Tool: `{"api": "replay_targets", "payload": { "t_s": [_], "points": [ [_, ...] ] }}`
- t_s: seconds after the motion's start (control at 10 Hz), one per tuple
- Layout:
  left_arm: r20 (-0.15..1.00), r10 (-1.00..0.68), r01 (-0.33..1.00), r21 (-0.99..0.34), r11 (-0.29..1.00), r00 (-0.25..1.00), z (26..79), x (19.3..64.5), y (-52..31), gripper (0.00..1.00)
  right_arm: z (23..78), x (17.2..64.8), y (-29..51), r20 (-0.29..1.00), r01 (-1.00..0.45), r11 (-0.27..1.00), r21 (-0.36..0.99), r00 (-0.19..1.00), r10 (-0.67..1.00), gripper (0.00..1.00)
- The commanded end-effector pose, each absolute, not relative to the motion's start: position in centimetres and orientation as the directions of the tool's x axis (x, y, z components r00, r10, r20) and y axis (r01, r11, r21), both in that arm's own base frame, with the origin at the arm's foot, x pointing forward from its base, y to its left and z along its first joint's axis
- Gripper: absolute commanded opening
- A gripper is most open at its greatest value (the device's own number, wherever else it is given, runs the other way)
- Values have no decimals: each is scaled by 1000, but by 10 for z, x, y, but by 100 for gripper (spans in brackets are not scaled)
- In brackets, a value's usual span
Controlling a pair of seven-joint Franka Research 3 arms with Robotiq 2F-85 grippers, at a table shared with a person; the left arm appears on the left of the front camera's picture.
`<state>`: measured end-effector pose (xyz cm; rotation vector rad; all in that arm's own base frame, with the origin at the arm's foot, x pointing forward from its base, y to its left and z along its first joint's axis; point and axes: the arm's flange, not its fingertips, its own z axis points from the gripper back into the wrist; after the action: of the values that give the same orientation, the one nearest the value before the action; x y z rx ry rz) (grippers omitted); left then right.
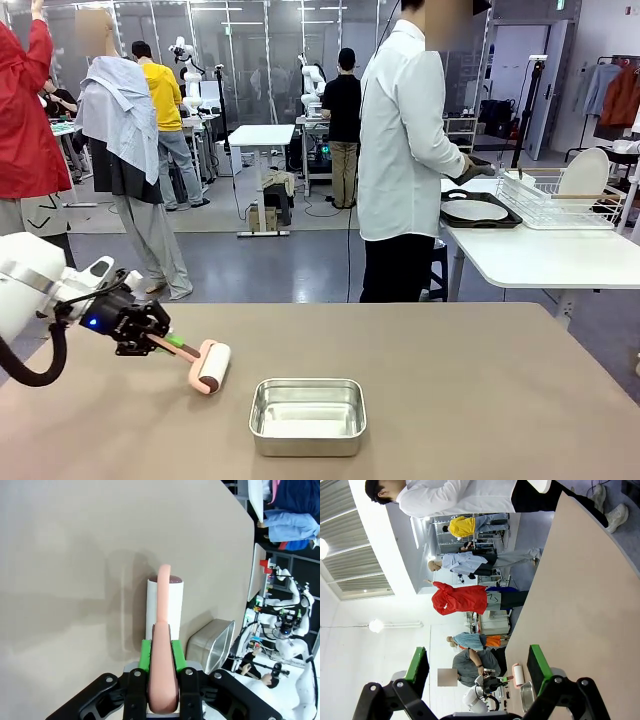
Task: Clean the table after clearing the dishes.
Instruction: When the right (or left) Handle tray is removed, use the right hand (or left hand) to clean the right (or left) side of the table with the Lint Roller.
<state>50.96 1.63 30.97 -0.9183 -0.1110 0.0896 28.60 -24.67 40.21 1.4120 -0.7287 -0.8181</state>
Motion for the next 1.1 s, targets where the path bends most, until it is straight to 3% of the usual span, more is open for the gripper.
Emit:
{"api": "replay_targets", "payload": {
  "t_s": [0.0, 0.6, 1.0],
  "points": [
    [75, 53, 19, -737, 675, 996, 289, 502, 53, 20, 405, 282, -247, -29, 53, 0, 999, 552, -833, 100],
    [54, 190, -115, -628, 770, 980, 315, 489, 162, 20, 405, 282, -247, -29, 53, 0, 999, 552, -833, 100],
    [65, 213, -141, -559, 817, 975, 349, 469, 178, 20, 405, 282, -247, -29, 53, 0, 999, 552, -833, 100]
  ]
}}
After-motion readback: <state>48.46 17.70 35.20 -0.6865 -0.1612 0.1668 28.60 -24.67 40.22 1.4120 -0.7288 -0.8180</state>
